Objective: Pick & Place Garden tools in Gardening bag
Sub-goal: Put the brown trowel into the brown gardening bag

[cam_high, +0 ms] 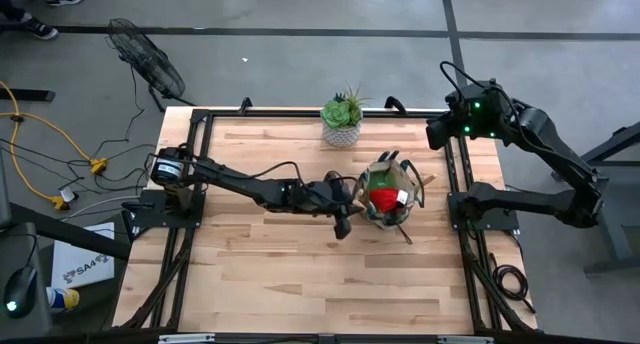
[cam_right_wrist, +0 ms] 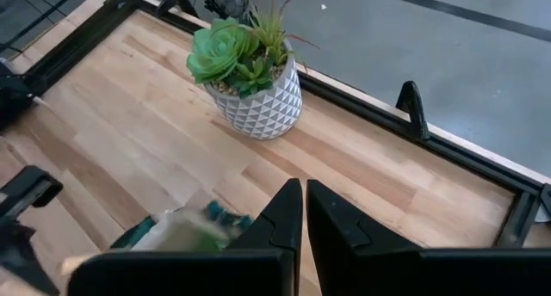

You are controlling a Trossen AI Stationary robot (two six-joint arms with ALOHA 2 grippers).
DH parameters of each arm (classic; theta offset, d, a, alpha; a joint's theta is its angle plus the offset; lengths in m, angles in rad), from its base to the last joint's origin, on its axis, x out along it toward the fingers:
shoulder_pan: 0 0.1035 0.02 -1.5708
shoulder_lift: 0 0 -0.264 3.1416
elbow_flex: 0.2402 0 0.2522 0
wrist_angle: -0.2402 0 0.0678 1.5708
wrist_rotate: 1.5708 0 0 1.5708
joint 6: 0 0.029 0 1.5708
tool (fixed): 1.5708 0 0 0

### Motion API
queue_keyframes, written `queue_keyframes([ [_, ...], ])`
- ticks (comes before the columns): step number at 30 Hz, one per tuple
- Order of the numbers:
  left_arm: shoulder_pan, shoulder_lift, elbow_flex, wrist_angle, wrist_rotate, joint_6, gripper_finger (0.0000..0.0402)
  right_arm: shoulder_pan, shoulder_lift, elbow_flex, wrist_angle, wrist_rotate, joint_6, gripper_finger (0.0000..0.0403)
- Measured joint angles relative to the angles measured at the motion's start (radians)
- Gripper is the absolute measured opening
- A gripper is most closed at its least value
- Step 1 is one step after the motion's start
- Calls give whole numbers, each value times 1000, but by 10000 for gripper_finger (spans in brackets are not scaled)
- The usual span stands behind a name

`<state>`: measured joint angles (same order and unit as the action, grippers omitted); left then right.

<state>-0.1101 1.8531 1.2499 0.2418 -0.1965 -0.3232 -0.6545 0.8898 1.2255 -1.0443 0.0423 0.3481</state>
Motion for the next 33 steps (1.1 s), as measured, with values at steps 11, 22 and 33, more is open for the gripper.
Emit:
queue_keyframes([
  [11, 6, 0, 0, -13, -128, -1, 77, 0, 0, 0, 0, -24, 22, 10],
  [22, 5, 0, 0, -9, -191, 30, 82, 0, 0, 0, 0, -55, 23, 10],
  [33, 12, -1, 0, 1, -240, 31, 83, 0, 0, 0, 0, -84, 23, 10],
])
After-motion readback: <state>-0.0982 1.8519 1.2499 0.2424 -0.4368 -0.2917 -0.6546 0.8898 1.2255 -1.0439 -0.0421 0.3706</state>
